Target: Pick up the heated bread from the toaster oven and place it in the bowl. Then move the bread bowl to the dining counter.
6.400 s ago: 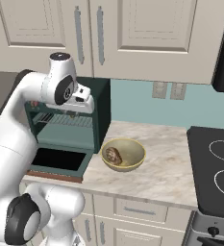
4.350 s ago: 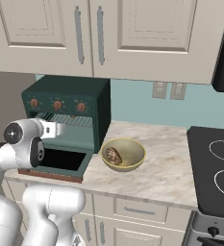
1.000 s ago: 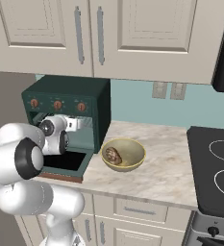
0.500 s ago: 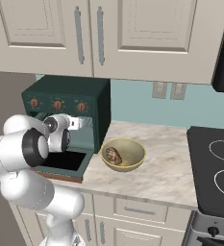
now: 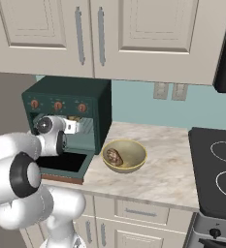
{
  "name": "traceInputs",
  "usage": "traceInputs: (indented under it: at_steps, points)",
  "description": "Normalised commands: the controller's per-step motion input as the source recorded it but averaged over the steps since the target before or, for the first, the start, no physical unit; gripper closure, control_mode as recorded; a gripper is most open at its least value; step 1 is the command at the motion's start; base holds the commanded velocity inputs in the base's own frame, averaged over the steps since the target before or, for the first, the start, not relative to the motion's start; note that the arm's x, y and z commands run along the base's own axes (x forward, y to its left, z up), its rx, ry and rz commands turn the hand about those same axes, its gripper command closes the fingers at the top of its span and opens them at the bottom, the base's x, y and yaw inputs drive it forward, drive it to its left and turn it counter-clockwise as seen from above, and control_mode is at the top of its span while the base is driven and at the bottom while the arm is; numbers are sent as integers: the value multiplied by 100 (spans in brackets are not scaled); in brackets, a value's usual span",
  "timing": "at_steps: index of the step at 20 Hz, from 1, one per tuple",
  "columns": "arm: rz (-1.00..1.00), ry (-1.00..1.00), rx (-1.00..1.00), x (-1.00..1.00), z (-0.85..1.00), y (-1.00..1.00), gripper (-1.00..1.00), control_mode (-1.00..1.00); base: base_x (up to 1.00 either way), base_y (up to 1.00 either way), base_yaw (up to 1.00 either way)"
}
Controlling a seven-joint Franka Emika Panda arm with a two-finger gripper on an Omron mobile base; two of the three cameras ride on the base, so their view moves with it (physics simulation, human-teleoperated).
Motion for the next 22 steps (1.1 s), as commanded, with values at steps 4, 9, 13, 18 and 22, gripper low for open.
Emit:
traceInputs:
  at_steps: [4,9,13,18,22]
  points:
    - [-3,31,0,-100,-28,-11,-100,-100,0,0,0]
    - [-3,34,0,-100,-40,-16,-100,-100,0,0,0]
    - [-5,40,0,-100,-42,-18,-100,-100,0,0,0]
    - [-6,42,0,-100,-40,-17,-100,-100,0,0,0]
    - [-6,33,1,-100,-25,-14,-100,-100,0,0,0]
